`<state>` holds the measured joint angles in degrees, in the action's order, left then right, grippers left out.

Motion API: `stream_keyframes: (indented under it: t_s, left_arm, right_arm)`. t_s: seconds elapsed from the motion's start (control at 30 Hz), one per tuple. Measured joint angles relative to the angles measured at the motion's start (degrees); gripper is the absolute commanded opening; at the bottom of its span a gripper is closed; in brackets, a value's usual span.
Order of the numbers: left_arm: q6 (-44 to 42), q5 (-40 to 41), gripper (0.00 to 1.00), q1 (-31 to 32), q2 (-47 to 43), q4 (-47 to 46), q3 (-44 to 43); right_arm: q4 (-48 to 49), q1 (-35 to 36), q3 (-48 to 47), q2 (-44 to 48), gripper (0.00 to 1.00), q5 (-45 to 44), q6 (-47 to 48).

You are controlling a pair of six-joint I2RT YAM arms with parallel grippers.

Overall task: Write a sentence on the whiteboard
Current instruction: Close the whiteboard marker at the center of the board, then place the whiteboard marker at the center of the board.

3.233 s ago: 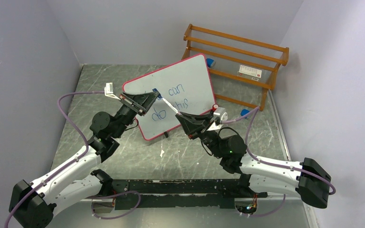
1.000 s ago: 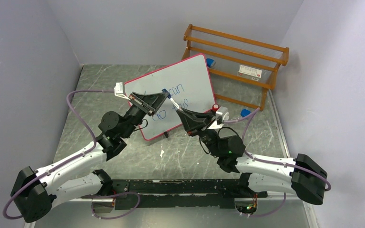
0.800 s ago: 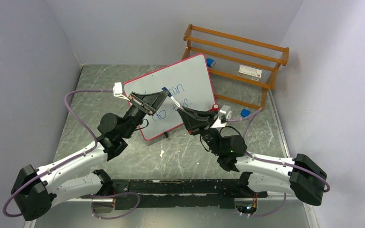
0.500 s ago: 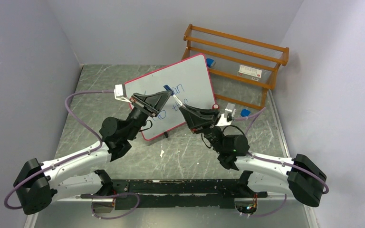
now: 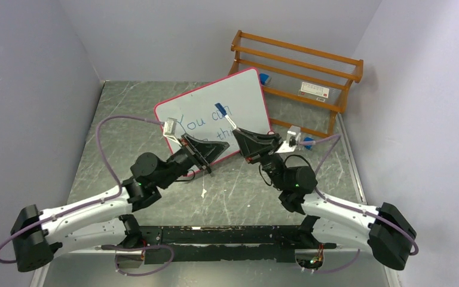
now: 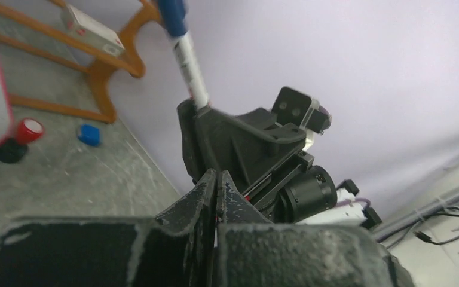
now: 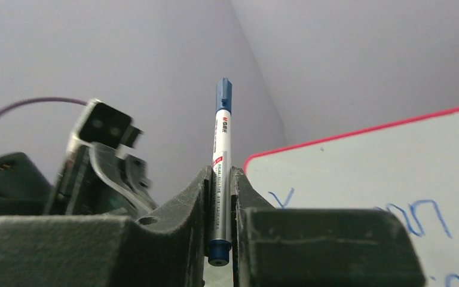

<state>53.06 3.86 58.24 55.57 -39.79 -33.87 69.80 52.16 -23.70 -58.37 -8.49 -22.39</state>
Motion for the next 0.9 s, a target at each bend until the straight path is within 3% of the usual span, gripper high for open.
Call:
stream_keyframes:
  t_s: [0.23,0.57,0.77,0.9]
  left_arm:
    - [-8.57,7.8,0.29,-0.02,-6.58,19.08,-9.09]
    - [-20.98,19.08,0.62,-4.09,-5.29,44.35,-23.67]
    - [-27.3,20.76,0.73,-14.12,-1.49,53.53,-32.24]
    - [-28.85,16.92,0.77,-25.92,-0.15,56.72,-32.39]
  right_arm:
    - [-13.64,-4.24,1.73,8.11,0.0,-3.98,0.37]
    - [-39.87,-7.06,2.4,15.98,0.0,-3.63,-1.97]
    - [-55.15,-8.15,2.86,19.87,0.0,1.64,-3.37]
    - [-62.45,-8.46,4.5,20.87,0.0,6.95,-4.22]
